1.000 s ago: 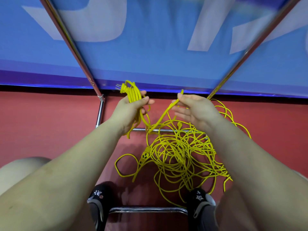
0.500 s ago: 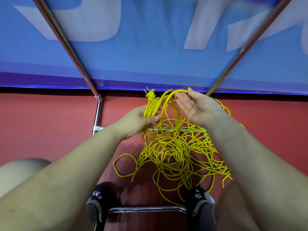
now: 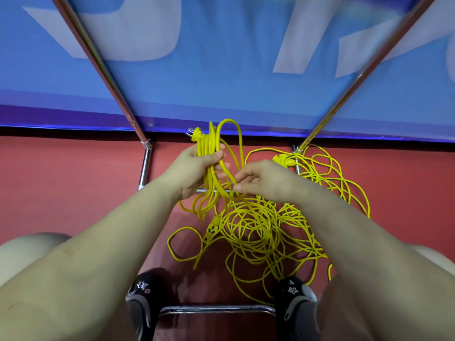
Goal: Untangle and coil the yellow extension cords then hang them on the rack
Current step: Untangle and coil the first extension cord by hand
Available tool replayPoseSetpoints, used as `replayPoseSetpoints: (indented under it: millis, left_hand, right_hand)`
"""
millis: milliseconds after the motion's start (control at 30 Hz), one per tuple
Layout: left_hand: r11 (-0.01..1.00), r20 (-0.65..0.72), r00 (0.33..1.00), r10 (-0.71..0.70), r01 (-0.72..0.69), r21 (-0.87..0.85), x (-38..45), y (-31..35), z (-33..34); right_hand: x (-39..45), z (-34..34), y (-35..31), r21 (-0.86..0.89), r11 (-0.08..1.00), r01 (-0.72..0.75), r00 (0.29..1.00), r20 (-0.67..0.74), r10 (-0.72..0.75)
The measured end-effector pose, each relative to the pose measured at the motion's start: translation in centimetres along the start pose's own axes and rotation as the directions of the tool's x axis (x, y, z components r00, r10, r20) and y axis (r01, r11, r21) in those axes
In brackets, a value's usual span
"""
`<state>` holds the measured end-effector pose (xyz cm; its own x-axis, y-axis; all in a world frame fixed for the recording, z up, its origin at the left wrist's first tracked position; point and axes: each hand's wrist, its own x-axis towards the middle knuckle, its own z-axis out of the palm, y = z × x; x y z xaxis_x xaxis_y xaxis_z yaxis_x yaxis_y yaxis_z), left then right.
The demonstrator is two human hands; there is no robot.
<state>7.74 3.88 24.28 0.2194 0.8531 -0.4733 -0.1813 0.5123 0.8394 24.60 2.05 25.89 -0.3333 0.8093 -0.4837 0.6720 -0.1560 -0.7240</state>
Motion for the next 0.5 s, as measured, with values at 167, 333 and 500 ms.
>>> replayPoseSetpoints:
  millis: [167, 333, 500]
  left_hand:
    - [0.996, -0.001, 0.999, 0.033, -0.033, -0.088, 0.2, 0.3, -0.1]
    - [0.990, -0.021, 0.999, 0.046, -0.048, -0.131, 0.3, 0.4, -0.1]
    - [1.000, 0.075, 0.997, 0.024, -0.022, -0.021, -0.1, -0.6, 0.5]
  right_hand:
    - [0.0, 0.3, -0.2, -0.011, 1.000, 0.022, 0.999, -0.046, -0.023]
    - [0.0, -0.5, -1.0, 0.328, 0.944, 0.037, 0.993, -0.117, 0.002]
    - [0.0, -2.5, -1.6, 0.894, 0.443, 0.061, 0.972, -0.154, 0.178]
